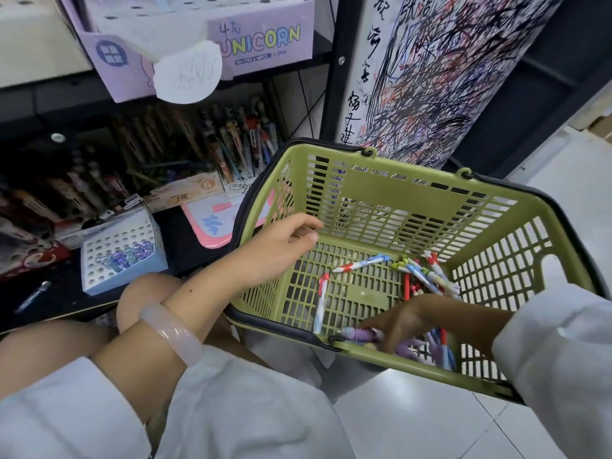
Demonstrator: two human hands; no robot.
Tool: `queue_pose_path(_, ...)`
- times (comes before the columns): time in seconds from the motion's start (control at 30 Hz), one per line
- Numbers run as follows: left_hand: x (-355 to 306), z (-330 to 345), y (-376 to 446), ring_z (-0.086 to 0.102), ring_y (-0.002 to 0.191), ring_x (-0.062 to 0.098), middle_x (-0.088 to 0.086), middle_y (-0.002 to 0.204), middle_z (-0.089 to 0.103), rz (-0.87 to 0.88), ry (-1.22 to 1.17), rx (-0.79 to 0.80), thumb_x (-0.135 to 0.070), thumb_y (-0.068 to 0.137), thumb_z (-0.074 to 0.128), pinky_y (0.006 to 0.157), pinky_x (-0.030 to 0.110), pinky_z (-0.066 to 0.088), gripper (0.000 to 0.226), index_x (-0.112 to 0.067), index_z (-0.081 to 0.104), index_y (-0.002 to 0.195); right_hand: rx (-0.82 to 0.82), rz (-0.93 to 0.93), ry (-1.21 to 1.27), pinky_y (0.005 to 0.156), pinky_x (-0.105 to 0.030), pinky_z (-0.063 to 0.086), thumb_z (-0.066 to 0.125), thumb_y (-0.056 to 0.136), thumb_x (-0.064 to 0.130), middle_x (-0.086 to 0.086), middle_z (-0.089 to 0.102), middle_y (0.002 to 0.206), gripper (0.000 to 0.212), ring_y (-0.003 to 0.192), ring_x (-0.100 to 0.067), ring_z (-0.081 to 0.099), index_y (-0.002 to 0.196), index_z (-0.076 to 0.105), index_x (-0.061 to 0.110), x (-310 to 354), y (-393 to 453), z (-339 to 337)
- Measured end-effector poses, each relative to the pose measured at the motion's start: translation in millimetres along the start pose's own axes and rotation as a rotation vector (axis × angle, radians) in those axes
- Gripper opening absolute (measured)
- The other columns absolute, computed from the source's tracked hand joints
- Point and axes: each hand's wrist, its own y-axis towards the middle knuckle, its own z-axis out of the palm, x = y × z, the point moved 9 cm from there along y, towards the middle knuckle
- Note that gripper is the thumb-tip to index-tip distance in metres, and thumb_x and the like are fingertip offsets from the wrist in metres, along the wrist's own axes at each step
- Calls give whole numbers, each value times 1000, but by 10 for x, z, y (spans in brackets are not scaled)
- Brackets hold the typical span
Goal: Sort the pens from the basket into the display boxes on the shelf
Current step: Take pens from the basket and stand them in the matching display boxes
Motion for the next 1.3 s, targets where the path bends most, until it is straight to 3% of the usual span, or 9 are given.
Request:
queue_pose_path(0.17,22,11,16,46,114,4,-4,125,52,-26,11,13,-20,98,43,90,13,35,27,-24,49,124,-75,-18,21,101,-33,35,66,83,24,-3,22,153,80,135,-26,29,148,17,26,2,32,-29)
queue_pose_path(0.33,47,17,19,46,113,4,-6,125,52,-41,10,10,-23,97,43,91,18,33,28,-26,49,125,-135,-96,185,100,-29,33,63,86,22,-8,21,154,79,137,-29,27,148,15,23,135,-99,-111)
queue_pose_path(0.43,77,3,18,50,108,6,-6,126,52,-66,0,-8,-25,97,43,85,20,39,31,-27,45,128,-286,-312,495,87,-19,47,60,87,11,-14,45,138,65,115,-24,49,142,26,23,426,-397,-451)
queue_pose_path(0.5,104,-18,14,52,102,9,-6,131,48,-94,-47,-48,-28,95,46,83,25,42,41,-28,36,135,-315,-557,784,77,-27,54,56,86,4,-11,64,105,44,89,-22,60,125,43,19,765,-688,-674)
queue_pose_path(0.67,51,-39,6,51,119,17,1,140,44,-135,-522,-105,-40,81,64,97,44,46,79,-34,17,145,-388,-975,1017,67,-25,56,53,86,8,-4,71,82,21,73,-13,68,106,58,9,1592,-1345,-955)
queue_pose_path(0.83,-219,-74,-42,64,102,19,-2,110,67,-1,-787,-80,-38,85,52,84,44,55,26,-39,49,110,-569,-1122,1077,71,-27,54,47,94,7,-8,61,80,25,72,-17,60,119,51,5,2106,-1681,-956)
queue_pose_path(1.0,-385,-363,-185,59,49,18,3,74,67,135,-617,-116,-40,84,52,51,31,53,37,-31,42,119,-741,-1136,977,37,-22,43,48,94,10,-6,55,73,22,49,-15,55,116,48,9,2354,-1901,-931)
queue_pose_path(1.1,-428,-575,-304,47,40,10,-6,60,58,222,-463,-157,-34,93,48,41,21,41,30,-17,47,117,-756,-1159,942,46,-23,44,46,96,19,-6,57,78,17,59,-15,56,109,51,10,2500,-1992,-934)
queue_pose_path(1.3,-415,-896,-560,39,40,7,-7,61,54,248,-372,-259,-31,97,43,40,18,33,10,-26,53,95,-576,-1119,1109,58,-31,49,44,94,46,-8,65,85,47,67,-23,61,119,55,7,2811,-1944,-882)
